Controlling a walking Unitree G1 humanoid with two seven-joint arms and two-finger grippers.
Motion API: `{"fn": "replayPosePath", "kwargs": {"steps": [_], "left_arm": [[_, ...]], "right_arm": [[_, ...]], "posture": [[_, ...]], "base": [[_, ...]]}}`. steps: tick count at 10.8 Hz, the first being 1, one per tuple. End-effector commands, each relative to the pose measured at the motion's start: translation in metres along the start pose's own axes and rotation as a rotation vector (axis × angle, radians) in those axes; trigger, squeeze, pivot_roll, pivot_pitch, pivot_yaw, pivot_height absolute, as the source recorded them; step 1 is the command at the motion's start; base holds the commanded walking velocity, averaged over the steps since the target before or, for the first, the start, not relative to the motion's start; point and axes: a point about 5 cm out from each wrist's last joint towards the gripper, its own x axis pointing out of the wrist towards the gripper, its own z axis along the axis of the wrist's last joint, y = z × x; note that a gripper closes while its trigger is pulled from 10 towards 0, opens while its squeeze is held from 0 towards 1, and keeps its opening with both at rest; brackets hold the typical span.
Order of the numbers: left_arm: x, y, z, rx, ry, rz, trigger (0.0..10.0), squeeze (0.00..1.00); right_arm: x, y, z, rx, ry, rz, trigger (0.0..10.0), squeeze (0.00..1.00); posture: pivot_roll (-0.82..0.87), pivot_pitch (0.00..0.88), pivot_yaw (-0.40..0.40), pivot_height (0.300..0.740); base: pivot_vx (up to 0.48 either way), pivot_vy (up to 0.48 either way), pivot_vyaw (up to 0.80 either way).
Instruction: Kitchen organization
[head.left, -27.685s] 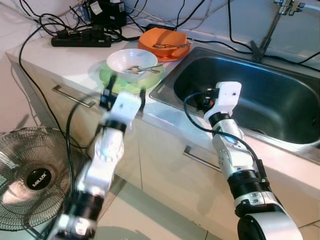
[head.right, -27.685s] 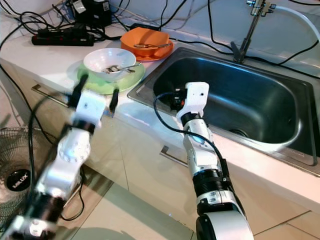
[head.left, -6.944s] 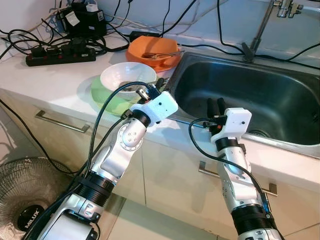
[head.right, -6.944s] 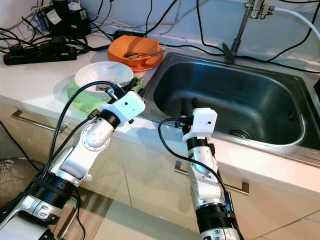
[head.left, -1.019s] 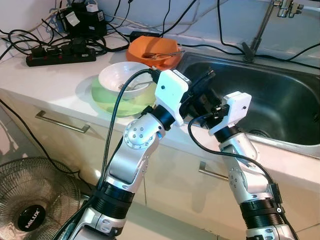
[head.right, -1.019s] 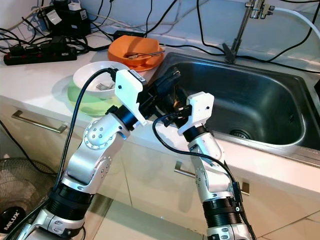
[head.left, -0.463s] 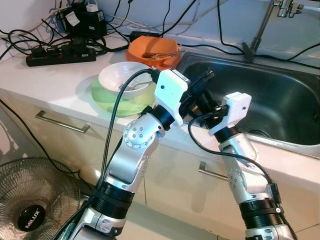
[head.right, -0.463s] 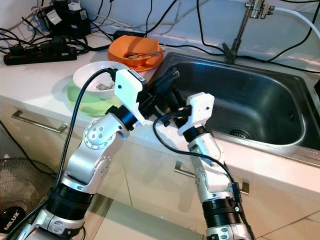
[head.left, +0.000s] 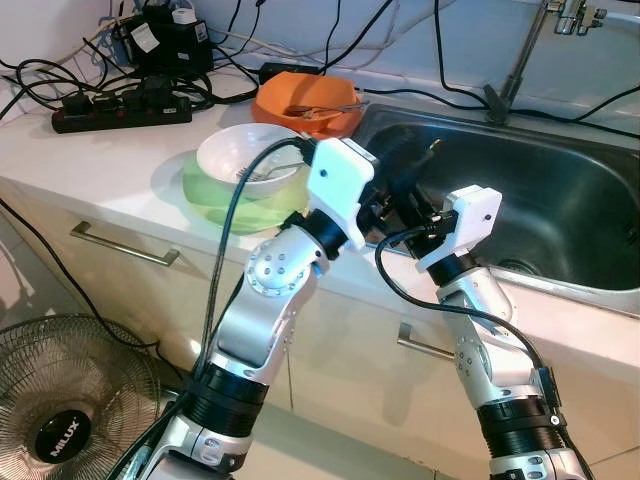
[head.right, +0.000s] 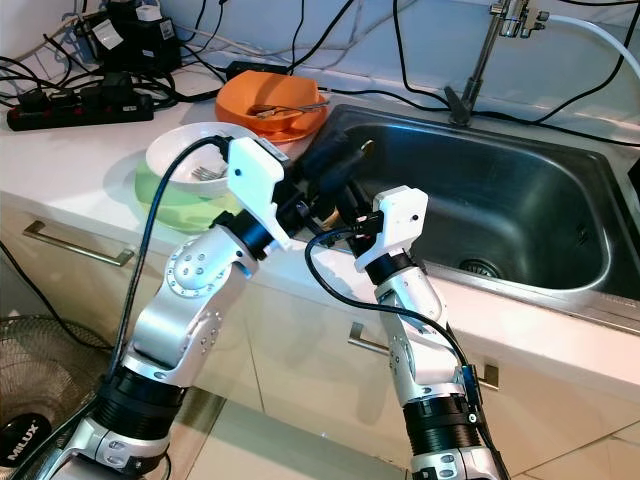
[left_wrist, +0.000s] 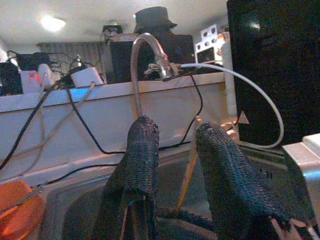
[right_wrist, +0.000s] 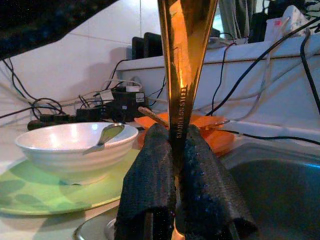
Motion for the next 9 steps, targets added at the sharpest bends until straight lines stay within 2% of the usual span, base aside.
{"fn": "replayPosePath", "kwargs": {"steps": [1,3,4,5,6,7,8,9], "left_arm": [[0.001,0.000,0.002,-0.007,-0.005,0.001,10.0,1.00],[-0.001,0.001,0.002,-0.016,-0.003,0.011,10.0,1.00],[-0.002,0.001,0.001,-0.013,0.002,0.014,10.0,0.37],[-0.003,0.001,-0.002,-0.014,0.018,0.022,10.0,0.00],[-0.007,0.001,-0.013,-0.030,0.099,0.009,10.0,0.00],[-0.010,0.000,-0.020,-0.019,0.142,0.000,10.0,0.00],[-0.019,-0.002,-0.037,-0.008,0.246,-0.013,10.0,0.00],[-0.022,-0.003,-0.041,-0.022,0.271,-0.022,10.0,0.00]], "right_arm": [[0.004,-0.005,0.006,-0.014,-0.028,-0.019,0.0,0.00],[0.010,-0.024,0.010,-0.082,-0.040,-0.099,0.0,0.00],[0.014,-0.031,0.012,-0.094,-0.039,-0.128,0.0,0.00],[0.019,-0.045,0.012,-0.128,-0.022,-0.194,0.0,0.00],[0.025,-0.060,0.013,-0.178,0.005,-0.270,7.2,0.00],[0.028,-0.065,0.014,-0.194,0.013,-0.295,10.0,0.00],[0.036,-0.079,0.019,-0.229,0.025,-0.358,10.0,0.00],[0.042,-0.084,0.023,-0.247,0.029,-0.370,10.0,0.00]], "posture": [[0.20,0.054,0.001,0.740],[0.20,0.052,0.001,0.740],[0.20,0.051,0.000,0.740],[0.20,0.050,-0.001,0.740],[0.20,0.049,-0.002,0.740],[0.21,0.050,-0.003,0.740],[0.21,0.050,-0.005,0.740],[0.21,0.050,-0.007,0.740]], "base": [[0.000,0.000,0.00],[0.000,0.000,0.00],[0.000,0.000,0.00],[0.000,0.000,0.00],[0.000,0.000,0.00],[0.000,0.000,0.00],[0.000,0.000,0.00],[0.000,0.000,0.00]]}}
